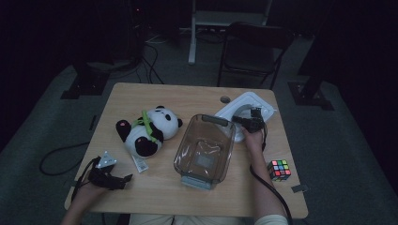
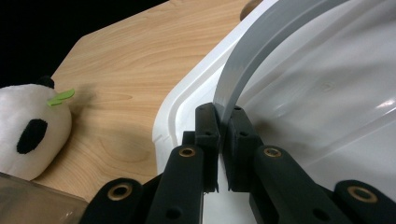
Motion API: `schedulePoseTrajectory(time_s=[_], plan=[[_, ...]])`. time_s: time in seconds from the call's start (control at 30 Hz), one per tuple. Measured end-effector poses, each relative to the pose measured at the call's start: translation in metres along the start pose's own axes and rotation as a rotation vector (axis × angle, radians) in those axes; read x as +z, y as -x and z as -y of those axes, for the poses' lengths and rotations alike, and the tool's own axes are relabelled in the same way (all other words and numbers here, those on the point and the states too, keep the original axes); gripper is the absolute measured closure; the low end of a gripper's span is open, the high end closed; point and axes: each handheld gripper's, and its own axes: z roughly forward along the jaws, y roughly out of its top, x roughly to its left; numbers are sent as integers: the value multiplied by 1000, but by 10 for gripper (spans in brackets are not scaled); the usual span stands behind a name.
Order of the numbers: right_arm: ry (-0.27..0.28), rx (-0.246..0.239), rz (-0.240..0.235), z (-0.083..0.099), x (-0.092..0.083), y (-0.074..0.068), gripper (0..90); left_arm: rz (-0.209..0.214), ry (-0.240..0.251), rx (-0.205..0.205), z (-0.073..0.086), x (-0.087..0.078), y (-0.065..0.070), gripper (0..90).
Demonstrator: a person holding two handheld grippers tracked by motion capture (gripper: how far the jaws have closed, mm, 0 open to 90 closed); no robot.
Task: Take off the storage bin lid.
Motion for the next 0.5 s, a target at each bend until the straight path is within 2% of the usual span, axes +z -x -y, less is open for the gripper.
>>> schedulePoseTrajectory(time_s=[0.03,0.07,0.13,0.27,0.5], plan=[[-24,19,-5,2,4,3,825,0,1,0,0,0,0,7],[-24,19,-5,2,4,3,825,0,0,0,0,0,0,7],[-63,23,3,4,8,4,801,0,0,0,0,0,0,7],[-69,16,16,5,9,4,790,0,0,0,0,0,0,7],[-83,-24,77,2,5,-1,695,0,0,0,0,0,0,7]])
